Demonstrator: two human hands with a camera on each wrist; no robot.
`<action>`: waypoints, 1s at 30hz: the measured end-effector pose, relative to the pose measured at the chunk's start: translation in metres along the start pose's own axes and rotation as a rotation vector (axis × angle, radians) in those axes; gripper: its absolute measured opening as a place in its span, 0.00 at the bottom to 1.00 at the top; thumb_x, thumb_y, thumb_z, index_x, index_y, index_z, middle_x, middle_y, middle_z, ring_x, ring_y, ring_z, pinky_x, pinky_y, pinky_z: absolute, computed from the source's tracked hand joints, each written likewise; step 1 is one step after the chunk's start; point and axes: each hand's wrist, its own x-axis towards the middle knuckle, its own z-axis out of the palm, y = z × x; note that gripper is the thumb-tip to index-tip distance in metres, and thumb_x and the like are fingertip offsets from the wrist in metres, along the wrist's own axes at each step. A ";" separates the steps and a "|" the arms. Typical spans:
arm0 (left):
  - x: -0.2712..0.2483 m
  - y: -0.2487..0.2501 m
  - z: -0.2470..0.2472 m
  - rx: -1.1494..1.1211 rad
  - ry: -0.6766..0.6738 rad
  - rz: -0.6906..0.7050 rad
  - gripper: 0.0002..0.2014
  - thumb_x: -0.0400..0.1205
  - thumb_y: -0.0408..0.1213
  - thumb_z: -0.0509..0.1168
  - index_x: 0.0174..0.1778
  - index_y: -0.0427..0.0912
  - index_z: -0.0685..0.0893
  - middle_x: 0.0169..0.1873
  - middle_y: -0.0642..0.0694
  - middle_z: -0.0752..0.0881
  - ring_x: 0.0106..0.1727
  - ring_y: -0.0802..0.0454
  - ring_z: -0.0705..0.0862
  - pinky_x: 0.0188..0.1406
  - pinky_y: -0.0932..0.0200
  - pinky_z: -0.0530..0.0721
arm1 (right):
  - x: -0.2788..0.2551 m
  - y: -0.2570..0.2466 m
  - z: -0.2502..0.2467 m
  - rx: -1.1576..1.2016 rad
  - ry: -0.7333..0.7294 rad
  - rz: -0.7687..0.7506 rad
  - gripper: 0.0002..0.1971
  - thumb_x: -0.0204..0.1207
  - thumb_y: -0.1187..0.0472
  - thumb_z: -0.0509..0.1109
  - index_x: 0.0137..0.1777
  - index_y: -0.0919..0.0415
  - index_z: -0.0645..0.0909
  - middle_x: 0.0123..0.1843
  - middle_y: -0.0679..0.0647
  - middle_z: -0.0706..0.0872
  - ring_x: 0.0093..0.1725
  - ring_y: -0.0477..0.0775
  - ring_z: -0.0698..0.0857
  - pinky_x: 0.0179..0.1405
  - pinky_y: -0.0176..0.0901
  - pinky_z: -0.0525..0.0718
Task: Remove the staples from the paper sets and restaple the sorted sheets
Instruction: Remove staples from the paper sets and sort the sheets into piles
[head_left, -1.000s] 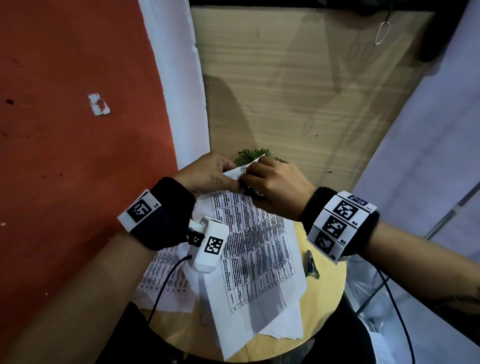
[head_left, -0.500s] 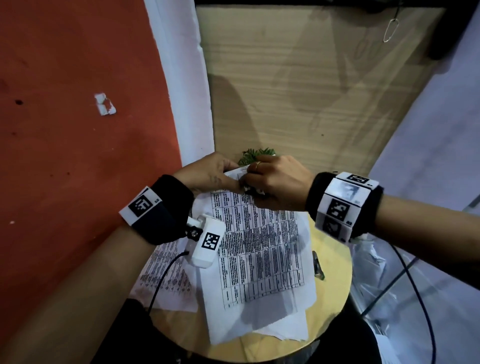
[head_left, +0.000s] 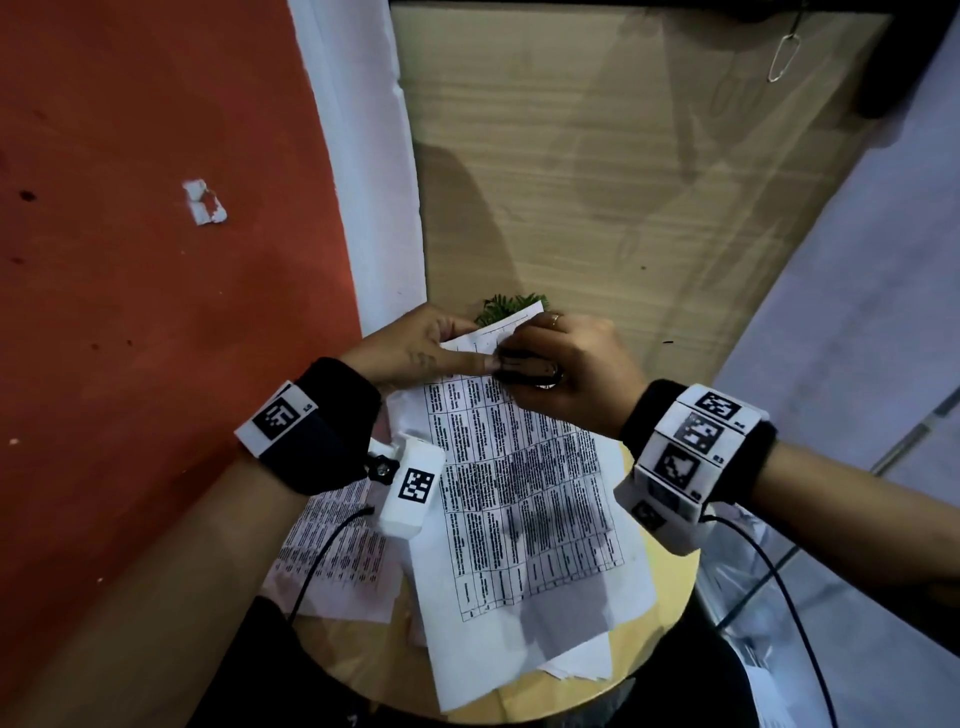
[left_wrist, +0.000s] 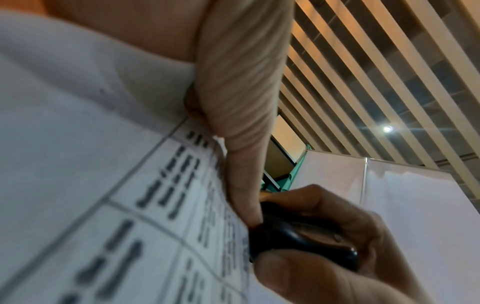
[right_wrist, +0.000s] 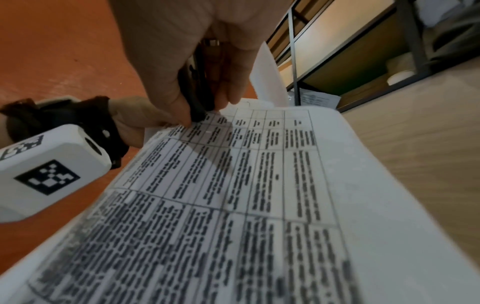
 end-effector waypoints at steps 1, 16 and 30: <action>-0.001 0.000 0.000 -0.022 -0.012 0.014 0.09 0.76 0.26 0.68 0.44 0.47 0.87 0.46 0.52 0.91 0.52 0.62 0.87 0.54 0.64 0.81 | -0.001 0.000 0.001 0.037 0.030 0.023 0.12 0.59 0.62 0.76 0.43 0.66 0.87 0.37 0.58 0.87 0.34 0.60 0.86 0.30 0.44 0.80; -0.006 -0.004 -0.004 -0.065 -0.030 0.073 0.07 0.75 0.29 0.68 0.47 0.41 0.87 0.37 0.59 0.91 0.42 0.66 0.88 0.47 0.71 0.82 | -0.006 -0.002 0.005 0.281 0.121 0.155 0.13 0.62 0.62 0.80 0.45 0.67 0.87 0.38 0.56 0.88 0.37 0.45 0.83 0.37 0.40 0.81; -0.004 -0.011 -0.007 0.131 0.080 0.119 0.09 0.75 0.29 0.72 0.39 0.51 0.88 0.28 0.66 0.87 0.32 0.73 0.82 0.37 0.73 0.78 | -0.001 0.001 -0.011 0.376 0.072 0.239 0.15 0.62 0.61 0.81 0.47 0.66 0.88 0.39 0.46 0.85 0.37 0.32 0.81 0.40 0.21 0.74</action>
